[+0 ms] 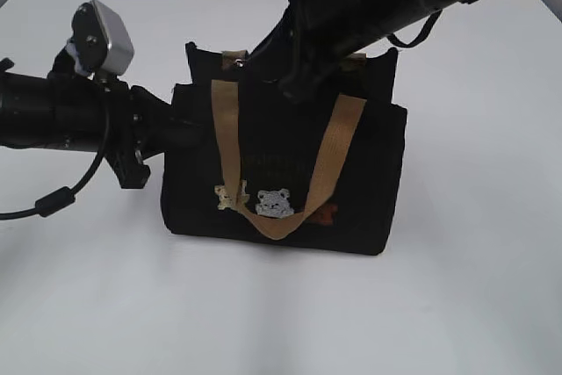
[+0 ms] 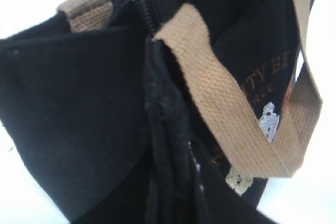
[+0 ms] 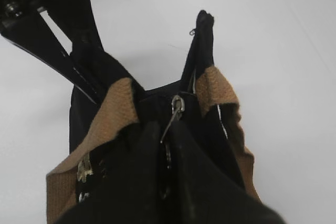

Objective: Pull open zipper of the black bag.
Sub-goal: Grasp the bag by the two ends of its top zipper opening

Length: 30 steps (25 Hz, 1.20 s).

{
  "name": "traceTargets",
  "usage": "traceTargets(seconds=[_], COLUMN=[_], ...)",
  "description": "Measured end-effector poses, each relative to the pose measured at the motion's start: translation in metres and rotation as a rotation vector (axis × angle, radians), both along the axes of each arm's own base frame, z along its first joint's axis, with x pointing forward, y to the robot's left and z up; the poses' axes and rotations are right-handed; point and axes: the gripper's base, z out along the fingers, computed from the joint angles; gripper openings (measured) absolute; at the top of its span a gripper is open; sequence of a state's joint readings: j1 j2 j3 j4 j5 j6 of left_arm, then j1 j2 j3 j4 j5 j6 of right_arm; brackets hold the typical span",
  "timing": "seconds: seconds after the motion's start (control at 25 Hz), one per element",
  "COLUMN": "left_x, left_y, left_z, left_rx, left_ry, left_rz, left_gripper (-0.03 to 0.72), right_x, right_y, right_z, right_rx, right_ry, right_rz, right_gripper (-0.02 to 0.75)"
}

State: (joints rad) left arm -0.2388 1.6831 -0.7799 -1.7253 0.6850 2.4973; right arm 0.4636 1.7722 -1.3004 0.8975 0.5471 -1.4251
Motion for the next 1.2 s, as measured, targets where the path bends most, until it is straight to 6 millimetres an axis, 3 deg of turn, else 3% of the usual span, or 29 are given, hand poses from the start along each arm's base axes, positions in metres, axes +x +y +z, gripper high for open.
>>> traceTargets(seconds=[0.16, 0.6, 1.0, 1.2], left_x=[0.001, 0.0, 0.0, 0.001], left_y=[-0.001, -0.004, -0.006, -0.004], left_z=[0.002, 0.004, 0.004, 0.003], left_rx=[-0.012, -0.03, -0.027, -0.019], left_ry=[-0.004, -0.006, -0.007, 0.001], left_rz=[-0.005, -0.015, -0.019, 0.001], left_gripper=[0.067, 0.067, 0.066, 0.066], right_x=[0.0, 0.003, -0.005, -0.006], right_y=[-0.01, -0.062, -0.132, -0.137], right_z=[0.007, 0.017, 0.028, 0.028], right_rx=[0.032, 0.114, 0.075, 0.064], right_ry=[0.045, 0.28, 0.519, 0.537], right_rz=[-0.047, -0.144, -0.359, -0.395], right_gripper=[0.022, 0.022, 0.022, 0.022])
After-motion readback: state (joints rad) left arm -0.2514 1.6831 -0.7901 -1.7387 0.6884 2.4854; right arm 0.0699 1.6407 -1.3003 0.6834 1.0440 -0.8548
